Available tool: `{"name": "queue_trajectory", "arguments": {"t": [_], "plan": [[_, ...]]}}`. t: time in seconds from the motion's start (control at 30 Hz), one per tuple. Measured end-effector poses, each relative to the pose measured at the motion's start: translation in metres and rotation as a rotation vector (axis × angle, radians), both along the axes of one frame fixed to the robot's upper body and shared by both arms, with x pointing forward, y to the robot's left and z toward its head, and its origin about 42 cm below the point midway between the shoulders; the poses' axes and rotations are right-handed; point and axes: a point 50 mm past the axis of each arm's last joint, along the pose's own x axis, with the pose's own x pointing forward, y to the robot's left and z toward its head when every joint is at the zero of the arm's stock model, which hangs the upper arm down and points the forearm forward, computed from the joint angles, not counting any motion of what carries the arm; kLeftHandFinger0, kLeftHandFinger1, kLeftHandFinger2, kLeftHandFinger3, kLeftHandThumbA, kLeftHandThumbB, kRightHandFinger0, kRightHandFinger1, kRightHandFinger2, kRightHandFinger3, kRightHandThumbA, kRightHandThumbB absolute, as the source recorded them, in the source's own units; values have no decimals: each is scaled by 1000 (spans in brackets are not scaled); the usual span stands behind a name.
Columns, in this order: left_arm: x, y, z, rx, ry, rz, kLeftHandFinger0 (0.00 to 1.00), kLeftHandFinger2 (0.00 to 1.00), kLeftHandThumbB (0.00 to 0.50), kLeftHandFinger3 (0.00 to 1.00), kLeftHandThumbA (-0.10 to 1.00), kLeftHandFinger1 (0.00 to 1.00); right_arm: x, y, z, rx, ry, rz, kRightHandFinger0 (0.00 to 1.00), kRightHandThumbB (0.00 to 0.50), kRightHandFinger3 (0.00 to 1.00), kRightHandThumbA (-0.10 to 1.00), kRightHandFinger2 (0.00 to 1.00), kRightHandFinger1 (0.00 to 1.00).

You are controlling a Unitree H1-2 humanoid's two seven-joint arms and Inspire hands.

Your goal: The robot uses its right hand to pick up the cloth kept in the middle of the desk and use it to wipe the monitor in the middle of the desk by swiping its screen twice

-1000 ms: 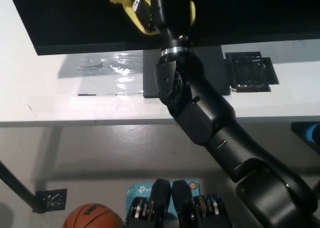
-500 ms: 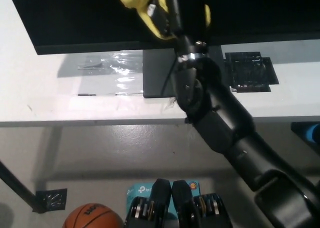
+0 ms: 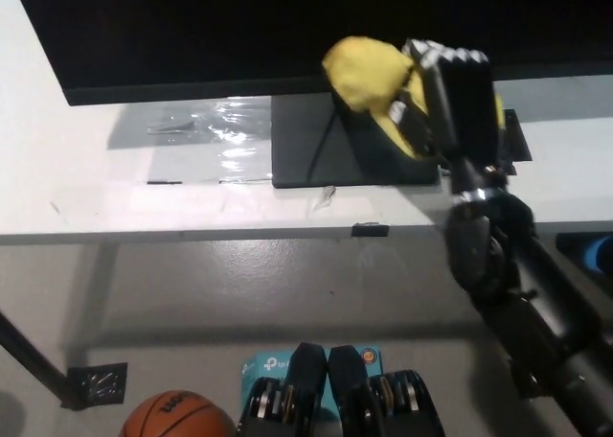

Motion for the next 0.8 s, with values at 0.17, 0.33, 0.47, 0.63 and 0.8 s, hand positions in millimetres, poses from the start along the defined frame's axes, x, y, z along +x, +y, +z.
{"name": "queue_trajectory", "arguments": {"t": [0.17,0.33,0.47,0.63,0.8], "plan": [[0,1,0,1,-2,4,743,0,500,0,525,606,11,-37,-24,-98,75,-79,0,73,62,-100,494,31],[-1,4,1,2,-5,16,722,0,500,0,537,587,20,-79,-51,-179,180,-173,0,85,236,-100,662,194],[0,6,3,2,-12,21,717,0,500,0,528,588,31,-101,-62,-222,260,-234,0,130,310,-100,631,228],[1,8,3,3,-17,27,724,0,500,0,544,583,45,-109,-56,-258,312,-288,0,145,300,-100,492,180],[0,9,3,3,-18,29,726,0,500,0,543,588,47,-107,-54,-277,364,-304,54,90,787,-31,383,156]]}}
